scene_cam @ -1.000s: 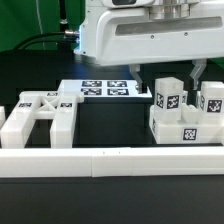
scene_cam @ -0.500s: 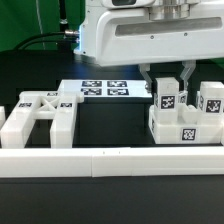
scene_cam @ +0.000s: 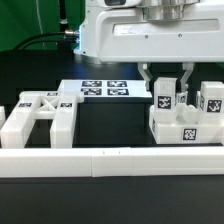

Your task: Assemble chair

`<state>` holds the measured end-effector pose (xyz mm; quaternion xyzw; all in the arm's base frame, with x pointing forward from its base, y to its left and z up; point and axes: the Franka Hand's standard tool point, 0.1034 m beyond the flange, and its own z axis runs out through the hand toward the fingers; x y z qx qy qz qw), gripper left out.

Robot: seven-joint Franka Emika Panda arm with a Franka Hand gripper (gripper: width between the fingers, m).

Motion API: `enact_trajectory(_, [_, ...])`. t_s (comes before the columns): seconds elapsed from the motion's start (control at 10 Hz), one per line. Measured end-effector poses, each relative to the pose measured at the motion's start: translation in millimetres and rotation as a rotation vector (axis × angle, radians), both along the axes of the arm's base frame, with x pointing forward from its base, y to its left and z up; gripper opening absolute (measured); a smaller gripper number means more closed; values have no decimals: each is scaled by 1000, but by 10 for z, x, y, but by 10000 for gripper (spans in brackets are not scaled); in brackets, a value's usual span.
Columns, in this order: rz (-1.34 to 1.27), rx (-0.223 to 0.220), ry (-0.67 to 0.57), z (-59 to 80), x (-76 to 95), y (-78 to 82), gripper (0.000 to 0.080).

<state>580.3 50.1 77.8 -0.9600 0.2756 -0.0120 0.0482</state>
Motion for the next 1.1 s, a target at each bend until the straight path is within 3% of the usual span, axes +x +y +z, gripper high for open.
enact_trajectory(0.6, [-564, 42, 36, -14, 7, 21, 287])
enact_trajectory(0.7, [-614, 47, 42, -17, 4, 27, 382])
enact_trajectory(0.8, [-651, 48, 46, -21, 1, 30, 382])
enact_trajectory(0.9, [-605, 46, 41, -21, 2, 23, 519])
enact_trajectory(1.0, [-558, 43, 38, -14, 4, 16, 519])
enact_trajectory(1.1, [-528, 42, 37, -9, 4, 28, 626])
